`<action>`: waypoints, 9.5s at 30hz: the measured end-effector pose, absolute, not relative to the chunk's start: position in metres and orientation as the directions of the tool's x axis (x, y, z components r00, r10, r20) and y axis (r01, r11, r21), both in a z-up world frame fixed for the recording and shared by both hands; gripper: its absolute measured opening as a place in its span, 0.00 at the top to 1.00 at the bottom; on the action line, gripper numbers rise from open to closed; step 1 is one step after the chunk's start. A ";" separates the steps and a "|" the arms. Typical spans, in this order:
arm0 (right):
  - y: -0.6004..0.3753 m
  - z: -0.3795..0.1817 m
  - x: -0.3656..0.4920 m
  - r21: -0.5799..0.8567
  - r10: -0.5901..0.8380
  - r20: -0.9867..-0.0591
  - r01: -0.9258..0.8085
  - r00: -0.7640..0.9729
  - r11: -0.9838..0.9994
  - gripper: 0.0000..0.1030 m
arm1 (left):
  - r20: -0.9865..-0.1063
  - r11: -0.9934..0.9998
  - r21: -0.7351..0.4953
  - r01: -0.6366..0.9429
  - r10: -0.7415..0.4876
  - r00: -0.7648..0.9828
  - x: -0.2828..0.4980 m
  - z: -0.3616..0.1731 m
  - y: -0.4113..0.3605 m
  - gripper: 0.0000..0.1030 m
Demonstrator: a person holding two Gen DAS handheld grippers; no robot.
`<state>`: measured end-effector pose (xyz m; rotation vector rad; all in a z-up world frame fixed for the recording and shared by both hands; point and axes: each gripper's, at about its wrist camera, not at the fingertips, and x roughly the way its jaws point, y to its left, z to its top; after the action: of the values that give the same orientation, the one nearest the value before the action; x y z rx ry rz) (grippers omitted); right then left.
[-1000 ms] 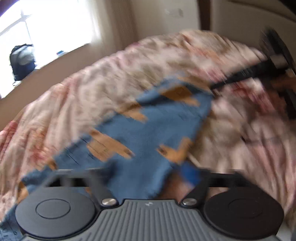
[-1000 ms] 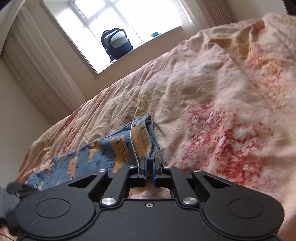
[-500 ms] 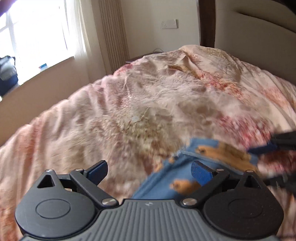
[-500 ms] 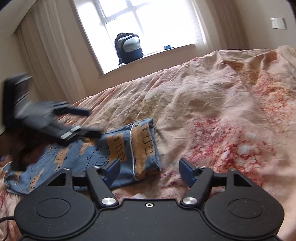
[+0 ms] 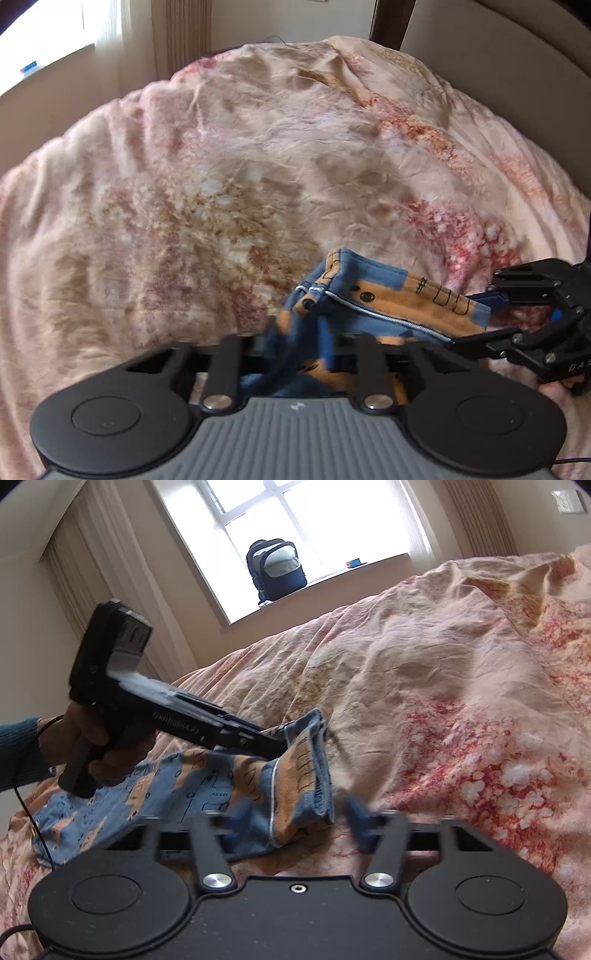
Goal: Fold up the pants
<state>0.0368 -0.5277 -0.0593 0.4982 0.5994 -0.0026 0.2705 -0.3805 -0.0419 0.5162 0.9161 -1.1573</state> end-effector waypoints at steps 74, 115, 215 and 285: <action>-0.459 -0.032 0.024 -0.003 -0.046 -0.477 0.051 0.878 0.999 0.24 | -0.617 0.838 0.157 0.522 -0.329 0.715 0.158 -0.010 -0.194 0.06; -0.358 -0.036 0.143 -0.110 0.148 -0.525 -0.239 0.838 0.965 0.01 | -0.596 0.981 0.167 -0.099 0.180 0.782 0.166 -0.002 0.059 0.00; 0.000 -0.023 0.384 0.004 0.424 -0.797 -0.697 0.431 0.717 0.42 | -0.622 0.758 -0.546 -0.356 -0.083 0.778 0.148 -0.064 0.201 0.66; -0.304 -0.033 0.234 0.171 0.440 -0.666 -0.451 0.602 0.876 0.01 | -0.758 0.930 0.075 0.361 -0.182 0.626 0.318 -0.024 -0.008 0.00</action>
<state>0.2344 -0.3036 -0.0328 -0.0154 0.7669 0.5158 0.3183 -0.0083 -0.0240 0.2293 0.8395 -0.3141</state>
